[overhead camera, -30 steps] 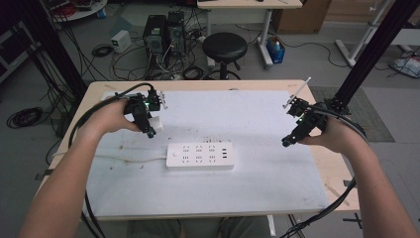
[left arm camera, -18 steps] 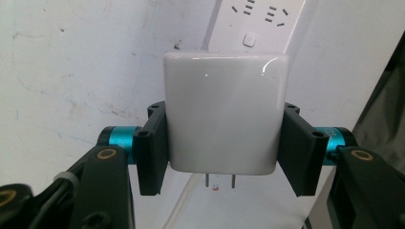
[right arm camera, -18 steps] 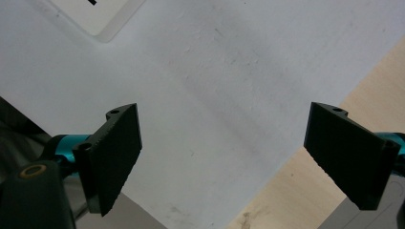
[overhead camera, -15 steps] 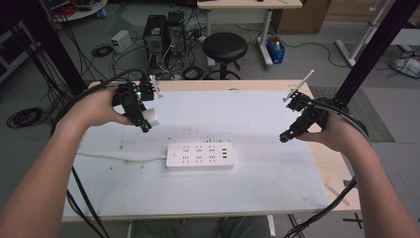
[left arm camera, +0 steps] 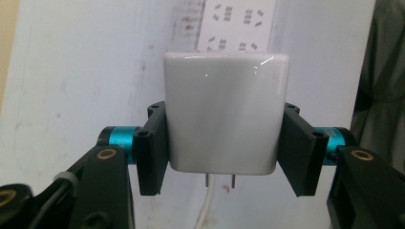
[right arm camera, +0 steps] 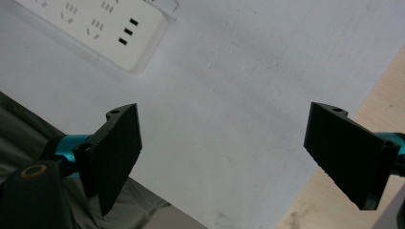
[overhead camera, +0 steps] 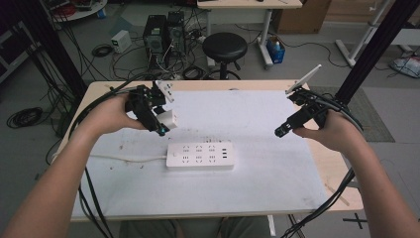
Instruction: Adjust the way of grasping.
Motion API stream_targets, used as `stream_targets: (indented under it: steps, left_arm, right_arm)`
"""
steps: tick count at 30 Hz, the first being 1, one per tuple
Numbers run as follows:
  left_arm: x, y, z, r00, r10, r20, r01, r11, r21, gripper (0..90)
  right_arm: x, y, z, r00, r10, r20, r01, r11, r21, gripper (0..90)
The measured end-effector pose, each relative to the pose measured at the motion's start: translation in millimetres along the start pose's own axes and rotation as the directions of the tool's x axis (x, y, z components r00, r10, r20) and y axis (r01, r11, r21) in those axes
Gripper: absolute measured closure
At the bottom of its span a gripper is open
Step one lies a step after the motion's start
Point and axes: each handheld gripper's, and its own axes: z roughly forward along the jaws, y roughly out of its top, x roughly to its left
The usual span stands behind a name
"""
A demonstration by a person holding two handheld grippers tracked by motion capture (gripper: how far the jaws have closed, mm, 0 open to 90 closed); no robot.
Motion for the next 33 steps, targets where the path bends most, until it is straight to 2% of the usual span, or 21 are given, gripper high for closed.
stream_targets:
  steps: [2,4,7,8,9,11,13,14,15,16,17,19,20,21,22,24,25,27,29,31,33]
  left_arm:
    - [-2.7,5.5,4.1,0.9998,0.02,0.002,-0.02,0.9992,-0.033,42.3]
    - [-4.9,11.3,8.7,0.9994,0.034,0.009,-0.033,0.9969,-0.071,42.3]
    - [-9.1,21.6,16.0,0.9986,0.051,0.012,-0.049,0.9928,-0.109,42.3]
    - [-10.3,25.3,18.3,0.9981,0.06,0.012,-0.058,0.9906,-0.124,42.4]
    - [-12.0,29.0,20.5,0.9979,0.064,0.009,-0.062,0.9884,-0.139,42.3]
    - [-14.5,37.1,25.4,0.9973,0.072,0.013,-0.069,0.9822,-0.175,42.4]
    - [-16.3,41.2,27.8,0.997,0.076,0.014,-0.072,0.9791,-0.19,42.4]
    - [-17.9,45.6,30.6,0.9965,0.083,0.01,-0.079,0.9755,-0.205,42.4]
    - [-21.5,54.4,35.9,0.9957,0.093,0.0,-0.091,0.9705,-0.223,42.4]
    - [-21.5,54.4,35.9,0.9957,0.093,0.0,-0.091,0.9705,-0.223,42.3]
    - [-26.3,62.9,40.9,0.9947,0.102,-0.014,-0.102,0.9646,-0.243,42.3]
    - [-30.5,70.8,44.6,0.9936,0.107,-0.034,-0.113,0.9582,-0.263,42.4]
    - [-30.5,70.8,44.6,0.9936,0.107,-0.034,-0.113,0.9582,-0.263,42.4]
    - [-34.0,78.3,48.1,0.9929,0.109,-0.047,-0.118,0.9528,-0.28,42.4]
    - [-35.7,82.0,50.2,0.9925,0.11,-0.054,-0.12,0.9499,-0.288,42.4]
    - [-38.1,85.4,52.5,0.9926,0.104,-0.062,-0.118,0.9479,-0.296,42.3]
    - [-40.0,88.9,54.5,0.9917,0.108,-0.07,-0.124,0.9462,-0.299,42.3]
    - [-46.0,98.3,60.6,0.9896,0.117,-0.085,-0.137,0.9418,-0.307,42.3]
    - [-49.4,103.6,64.1,0.9884,0.121,-0.091,-0.144,0.9395,-0.311,42.4]
    - [-50.7,105.9,65.5,0.9876,0.124,-0.096,-0.148,0.9391,-0.31,42.4]
    - [-54.7,111.8,68.7,0.9842,0.136,-0.114,-0.165,0.9338,-0.317,42.3]
  right_arm:
    - [0.9,1.5,-1.0,0.9991,0.034,-0.024,-0.035,0.999,-0.014,12.1]
    - [1.1,2.7,-2.7,0.9943,0.082,-0.067,-0.085,0.996,-0.039,12.1]
    - [2.2,3.8,-4.1,0.9811,0.139,-0.134,-0.148,0.987,-0.059,12.1]
    - [2.5,4.0,-4.1,0.9719,0.161,-0.171,-0.173,0.983,-0.058,12.2]
    - [2.8,3.9,-4.0,0.9617,0.182,-0.205,-0.198,0.978,-0.059,12.3]
    - [2.7,3.5,-3.5,0.9347,0.212,-0.285,-0.24,0.968,-0.068,15.8]
    - [3.2,3.6,-2.6,0.9035,0.242,-0.354,-0.284,0.956,-0.07,15.9]
    - [3.2,3.6,-2.6,0.9035,0.242,-0.354,-0.284,0.956,-0.07,15.9]
    - [4.6,4.3,-0.8,0.8801,0.253,-0.402,-0.303,0.951,-0.067,20.0]
    - [5.5,4.7,0.4,0.8689,0.261,-0.421,-0.315,0.947,-0.063,20.1]
    - [6.3,5.1,2.1,0.8571,0.268,-0.44,-0.324,0.944,-0.056,20.4]
    - [7.6,5.6,5.3,0.831,0.278,-0.482,-0.345,0.937,-0.055,25.4]
    - [8.3,6.0,6.7,0.8128,0.286,-0.507,-0.36,0.931,-0.051,25.4]
    - [8.8,6.5,8.1,0.7949,0.291,-0.533,-0.372,0.927,-0.049,26.2]
    - [9.4,7.2,9.7,0.7841,0.289,-0.549,-0.379,0.924,-0.054,27.7]
    - [11.4,9.1,13.2,0.7563,0.292,-0.585,-0.393,0.918,-0.048,28.7]
    - [11.4,9.1,13.2,0.7563,0.292,-0.585,-0.393,0.918,-0.048,28.7]
    - [16.0,12.7,18.6,0.7358,0.292,-0.611,-0.397,0.917,-0.04,32.7]
    - [18.9,15.4,21.7,0.7274,0.293,-0.62,-0.397,0.917,-0.032,33.9]
    - [22.1,18.2,26.0,0.7253,0.29,-0.624,-0.391,0.92,-0.027,34.3]
    - [25.2,20.6,30.1,0.7281,0.293,-0.62,-0.383,0.924,-0.014,34.8]
